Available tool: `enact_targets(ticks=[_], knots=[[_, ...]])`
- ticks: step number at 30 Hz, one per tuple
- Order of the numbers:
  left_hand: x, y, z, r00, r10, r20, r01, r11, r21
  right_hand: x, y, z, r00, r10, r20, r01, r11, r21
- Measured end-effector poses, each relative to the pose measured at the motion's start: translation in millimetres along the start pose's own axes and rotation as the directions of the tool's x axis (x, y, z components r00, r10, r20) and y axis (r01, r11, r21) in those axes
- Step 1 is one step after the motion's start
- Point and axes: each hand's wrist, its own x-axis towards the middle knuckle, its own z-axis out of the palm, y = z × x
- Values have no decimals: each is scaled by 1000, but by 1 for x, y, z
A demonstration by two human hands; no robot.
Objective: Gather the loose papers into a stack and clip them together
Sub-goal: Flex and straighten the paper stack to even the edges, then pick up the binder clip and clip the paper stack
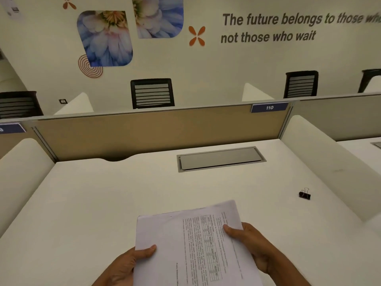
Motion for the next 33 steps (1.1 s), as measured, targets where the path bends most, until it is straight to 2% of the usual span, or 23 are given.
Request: enact_targets(ticks=[2, 4, 8, 11, 13, 14, 15, 16, 17, 18, 20, 22, 29, 33], knots=[[5, 0, 1, 999, -22, 24, 22, 1000, -15, 1, -1, 0, 1000, 9, -25, -9, 1000, 12], [9, 4, 7, 1000, 4, -12, -4, 1000, 16, 2, -2, -4, 999, 14, -49, -13, 1000, 17], [20, 22, 27, 982, 161, -98, -142, 975, 171, 2, -11, -27, 997, 20, -72, -18, 999, 30], [27, 40, 51, 929, 349, -122, -272, 870, 411, 3, -19, -54, 998, 32, -60, -31, 999, 20], [33, 49, 82, 863, 497, -91, -326, 685, 652, 5, -22, -75, 998, 49, -35, -49, 999, 3], [39, 51, 101, 824, 564, -48, -313, 525, 792, 6, -24, -85, 998, 57, -22, -58, 998, -7], [46, 51, 124, 785, 620, 9, -263, 321, 910, 7, -26, -95, 998, 66, -11, -66, 998, -17], [55, 48, 148, 751, 655, 84, -210, 115, 971, 8, -28, -106, 997, 73, 0, -73, 997, -30], [64, 45, 175, 748, 643, 164, -185, -36, 982, 9, -31, -117, 997, 76, 12, -75, 996, -42], [73, 39, 203, 779, 588, 218, -195, -103, 975, 11, -35, -128, 997, 78, 29, -77, 996, -53], [90, 26, 253, 864, 432, 259, -253, -71, 965, 13, -44, -151, 994, 84, 70, -79, 994, -77], [103, 14, 293, 895, 344, 284, -288, -43, 957, 12, -51, -173, 991, 92, 97, -83, 993, -89], [134, -4, 355, 842, 381, 381, -385, -68, 920, 9, -51, -232, 989, 80, 121, -73, 995, -66], [145, -3, 366, 847, 383, 369, -404, 13, 915, 12, -51, -241, 991, 79, 111, -72, 995, -63]])
